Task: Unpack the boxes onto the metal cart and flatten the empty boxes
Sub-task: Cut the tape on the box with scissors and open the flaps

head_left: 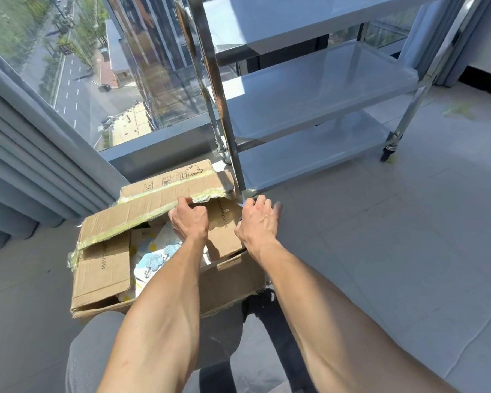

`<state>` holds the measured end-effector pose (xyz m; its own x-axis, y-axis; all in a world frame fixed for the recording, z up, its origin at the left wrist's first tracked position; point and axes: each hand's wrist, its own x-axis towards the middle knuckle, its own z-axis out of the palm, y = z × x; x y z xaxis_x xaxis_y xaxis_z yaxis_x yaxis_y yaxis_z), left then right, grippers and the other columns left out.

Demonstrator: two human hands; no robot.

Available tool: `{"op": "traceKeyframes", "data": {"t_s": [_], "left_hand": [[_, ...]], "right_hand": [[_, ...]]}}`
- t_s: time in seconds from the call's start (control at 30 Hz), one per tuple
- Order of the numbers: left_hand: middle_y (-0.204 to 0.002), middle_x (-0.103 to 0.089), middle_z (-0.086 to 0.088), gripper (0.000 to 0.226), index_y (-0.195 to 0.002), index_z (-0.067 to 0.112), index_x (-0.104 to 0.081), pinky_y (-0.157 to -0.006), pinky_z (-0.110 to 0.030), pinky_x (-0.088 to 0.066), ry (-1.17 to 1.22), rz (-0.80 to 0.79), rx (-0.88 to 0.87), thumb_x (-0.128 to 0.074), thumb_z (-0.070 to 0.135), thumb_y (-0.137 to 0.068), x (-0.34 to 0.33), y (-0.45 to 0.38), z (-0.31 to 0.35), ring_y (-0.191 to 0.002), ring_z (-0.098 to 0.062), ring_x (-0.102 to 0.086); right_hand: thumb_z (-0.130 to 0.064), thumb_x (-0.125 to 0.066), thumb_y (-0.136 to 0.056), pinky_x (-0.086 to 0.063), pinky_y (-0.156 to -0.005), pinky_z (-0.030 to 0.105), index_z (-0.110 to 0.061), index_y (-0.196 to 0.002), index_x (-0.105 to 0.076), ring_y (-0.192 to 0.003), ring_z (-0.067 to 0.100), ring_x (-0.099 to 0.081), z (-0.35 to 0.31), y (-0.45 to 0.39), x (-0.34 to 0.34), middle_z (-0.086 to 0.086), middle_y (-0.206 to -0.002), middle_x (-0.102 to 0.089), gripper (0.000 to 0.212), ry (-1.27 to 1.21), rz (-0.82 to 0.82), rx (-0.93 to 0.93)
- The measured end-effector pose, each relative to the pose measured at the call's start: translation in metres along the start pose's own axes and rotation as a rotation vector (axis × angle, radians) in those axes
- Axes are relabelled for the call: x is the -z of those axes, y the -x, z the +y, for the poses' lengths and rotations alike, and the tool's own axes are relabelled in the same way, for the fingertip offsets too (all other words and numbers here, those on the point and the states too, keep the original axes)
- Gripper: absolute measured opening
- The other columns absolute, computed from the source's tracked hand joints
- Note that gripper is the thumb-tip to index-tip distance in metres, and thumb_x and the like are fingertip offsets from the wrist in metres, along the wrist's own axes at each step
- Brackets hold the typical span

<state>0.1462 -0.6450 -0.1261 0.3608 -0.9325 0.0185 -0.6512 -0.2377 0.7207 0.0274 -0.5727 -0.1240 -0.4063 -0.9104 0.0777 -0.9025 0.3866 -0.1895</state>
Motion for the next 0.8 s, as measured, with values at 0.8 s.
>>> {"op": "traceKeyframes", "data": {"t_s": [0.8], "left_hand": [[-0.160,-0.022,-0.009,0.068,-0.150,0.015,-0.035,-0.116,-0.047,-0.024,-0.345,-0.153,-0.238,-0.051,0.011,-0.084,0.023,-0.178,0.009,-0.146,-0.031,-0.023]], "right_hand": [[-0.035,-0.051,-0.098,-0.022,-0.116,0.044,-0.005,-0.124,-0.061,-0.125,0.028,-0.048,-0.038,-0.064,-0.037,0.012,-0.131,-0.052,0.041,-0.423,-0.079,-0.167]]}}
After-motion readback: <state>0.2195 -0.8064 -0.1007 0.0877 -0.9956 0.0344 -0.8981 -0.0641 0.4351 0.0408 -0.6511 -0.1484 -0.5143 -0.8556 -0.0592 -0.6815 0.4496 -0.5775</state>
